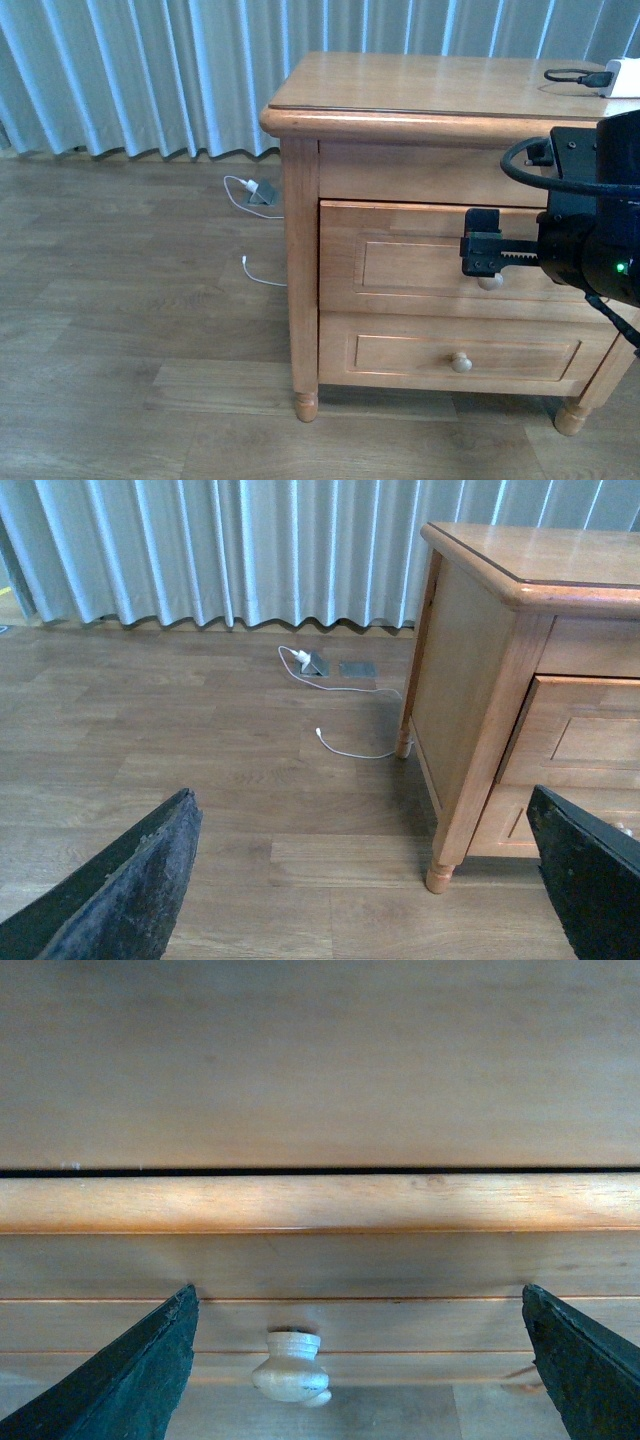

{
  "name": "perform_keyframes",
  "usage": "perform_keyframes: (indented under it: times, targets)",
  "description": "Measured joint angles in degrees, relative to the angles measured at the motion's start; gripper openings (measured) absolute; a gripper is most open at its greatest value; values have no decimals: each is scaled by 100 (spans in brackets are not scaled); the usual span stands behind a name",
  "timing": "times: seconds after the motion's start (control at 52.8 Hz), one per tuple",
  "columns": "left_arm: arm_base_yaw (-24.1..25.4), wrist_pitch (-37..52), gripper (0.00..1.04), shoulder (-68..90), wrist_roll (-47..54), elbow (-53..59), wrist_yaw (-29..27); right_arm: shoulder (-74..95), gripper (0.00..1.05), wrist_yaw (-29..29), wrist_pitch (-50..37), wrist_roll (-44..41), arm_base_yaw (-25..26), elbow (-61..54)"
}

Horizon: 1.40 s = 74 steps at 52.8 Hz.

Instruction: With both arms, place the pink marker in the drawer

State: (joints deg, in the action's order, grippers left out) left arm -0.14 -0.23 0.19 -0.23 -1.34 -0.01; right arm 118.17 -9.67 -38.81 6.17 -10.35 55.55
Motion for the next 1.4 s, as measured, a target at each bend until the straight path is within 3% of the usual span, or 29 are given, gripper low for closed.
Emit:
perform_keyframes:
  times: [0.379,0.872,1.137,1.403]
  targets:
    - [0,0,99,0,0,0,0,365,96,-4,-474,-66,44,179]
    - [0,0,99,0,0,0,0,201,96,81,-267,-192,118,136]
    - [0,0,99,0,-2,0,0,-1049,96,280,-28,-17,151,-675]
    - [0,0,99,0,-2,0,0,-3338,96,706,750,284,282,-1928]
